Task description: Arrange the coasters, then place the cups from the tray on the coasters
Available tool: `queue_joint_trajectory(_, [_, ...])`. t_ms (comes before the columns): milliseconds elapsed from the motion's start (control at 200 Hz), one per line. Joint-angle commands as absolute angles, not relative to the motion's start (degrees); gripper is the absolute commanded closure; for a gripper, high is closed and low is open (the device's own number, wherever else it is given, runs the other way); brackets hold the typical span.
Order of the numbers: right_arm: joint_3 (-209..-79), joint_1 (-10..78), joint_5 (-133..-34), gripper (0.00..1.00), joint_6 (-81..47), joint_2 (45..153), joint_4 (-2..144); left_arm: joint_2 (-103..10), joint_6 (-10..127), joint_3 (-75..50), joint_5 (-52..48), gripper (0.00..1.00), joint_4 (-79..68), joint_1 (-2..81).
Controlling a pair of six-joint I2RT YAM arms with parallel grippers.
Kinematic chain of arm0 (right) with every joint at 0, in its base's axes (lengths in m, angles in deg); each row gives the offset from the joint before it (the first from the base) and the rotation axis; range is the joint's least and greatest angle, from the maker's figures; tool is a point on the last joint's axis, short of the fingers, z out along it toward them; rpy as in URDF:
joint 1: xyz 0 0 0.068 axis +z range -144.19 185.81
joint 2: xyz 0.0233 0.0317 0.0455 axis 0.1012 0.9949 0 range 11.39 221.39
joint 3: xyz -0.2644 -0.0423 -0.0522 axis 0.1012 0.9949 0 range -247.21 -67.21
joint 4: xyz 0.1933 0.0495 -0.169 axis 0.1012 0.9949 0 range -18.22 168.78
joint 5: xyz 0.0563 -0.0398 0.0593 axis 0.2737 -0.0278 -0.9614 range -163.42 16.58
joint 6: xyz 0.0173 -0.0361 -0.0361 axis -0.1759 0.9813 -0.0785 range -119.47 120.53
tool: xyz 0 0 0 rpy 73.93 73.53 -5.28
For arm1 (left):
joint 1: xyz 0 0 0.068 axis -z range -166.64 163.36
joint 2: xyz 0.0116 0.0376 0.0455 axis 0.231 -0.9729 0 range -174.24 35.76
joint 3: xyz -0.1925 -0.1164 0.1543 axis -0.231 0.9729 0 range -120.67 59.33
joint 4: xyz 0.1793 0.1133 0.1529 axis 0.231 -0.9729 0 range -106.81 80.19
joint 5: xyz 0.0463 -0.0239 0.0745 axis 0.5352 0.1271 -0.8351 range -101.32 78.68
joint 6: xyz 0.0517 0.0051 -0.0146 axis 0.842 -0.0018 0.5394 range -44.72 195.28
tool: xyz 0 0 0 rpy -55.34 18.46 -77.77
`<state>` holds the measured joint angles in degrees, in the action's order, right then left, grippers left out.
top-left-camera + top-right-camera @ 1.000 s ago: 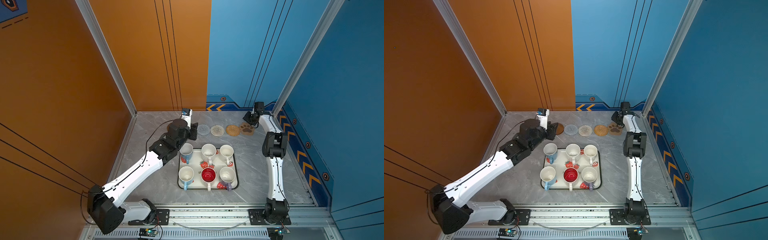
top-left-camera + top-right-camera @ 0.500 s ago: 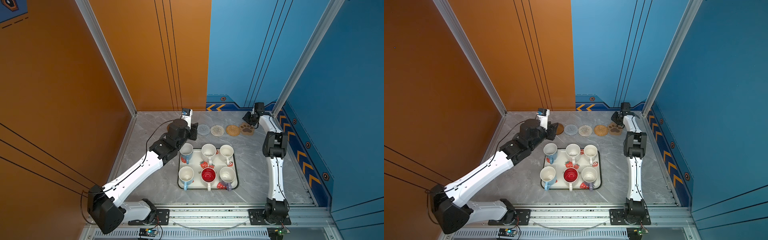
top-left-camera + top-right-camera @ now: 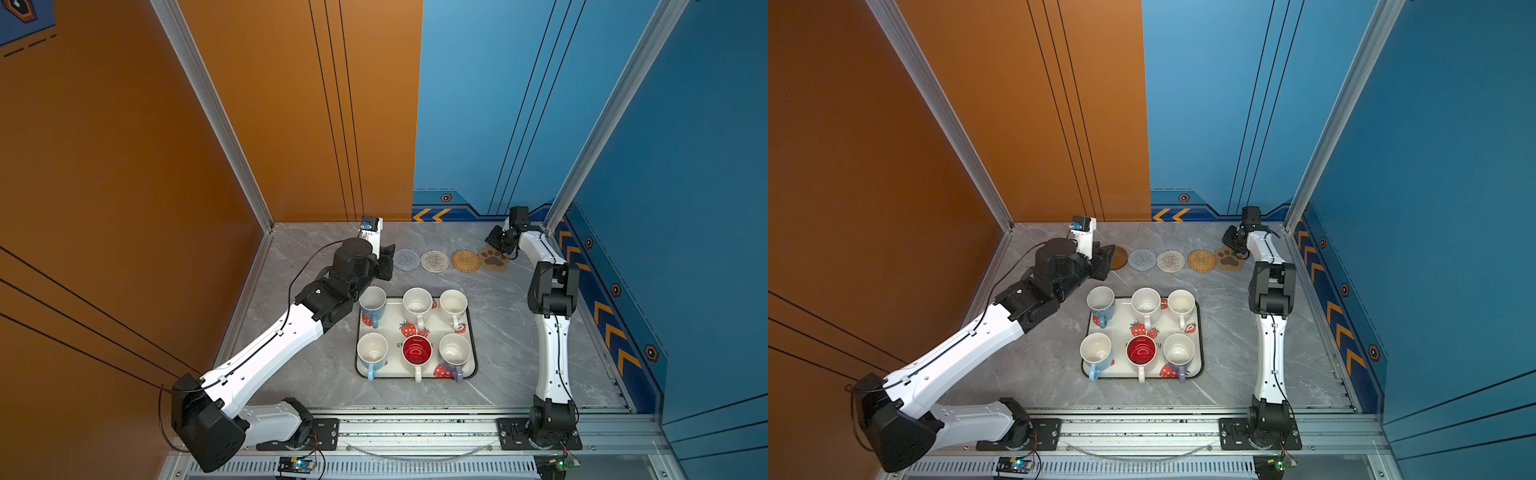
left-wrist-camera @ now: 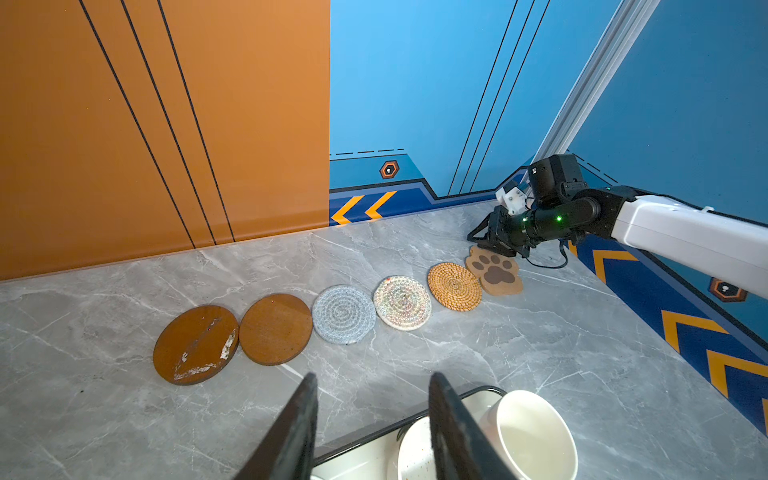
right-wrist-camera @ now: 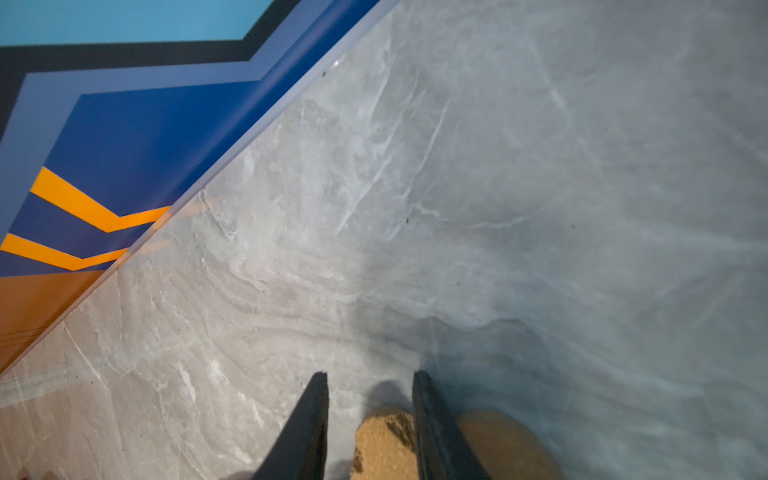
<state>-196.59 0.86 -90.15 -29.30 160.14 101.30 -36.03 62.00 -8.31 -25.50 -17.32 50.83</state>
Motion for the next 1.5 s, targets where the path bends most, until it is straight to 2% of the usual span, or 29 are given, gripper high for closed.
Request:
queue_joint_trajectory(0, [-193.92, 0.25, -89.49, 0.67, -27.79, 158.67, 107.06, -34.3, 62.18, -8.03, -24.33, 0.55, -18.07, 51.09])
queue_joint_trajectory(616, [-190.78, -0.52, -88.02, 0.66, -27.19, 155.14, 107.68, -32.23, 62.09, -7.24, -24.68, 0.55, -18.1, 52.12])
queue_joint_trajectory(856, [-190.37, -0.72, -85.23, 0.67, -27.3, 148.88, 107.64, -31.15, 62.29, -7.53, -24.85, 0.55, -18.33, 52.54])
queue_joint_trajectory(1157, [-177.8, 1.5, -86.15, 0.64, -27.01, 130.58, 102.22, -28.76, 63.36, -9.26, -23.95, 0.55, -17.98, 53.43])
queue_joint_trajectory(1242, [-172.92, 3.47, -85.83, 0.62, -26.55, 122.39, 101.25, -27.87, 63.93, -10.59, -23.69, 0.55, -18.03, 53.87])
queue_joint_trajectory(1497, [-155.14, 12.79, -77.65, 0.54, -23.03, 100.66, 98.34, -24.59, 62.88, -12.29, -24.02, 0.54, -19.57, 54.2])
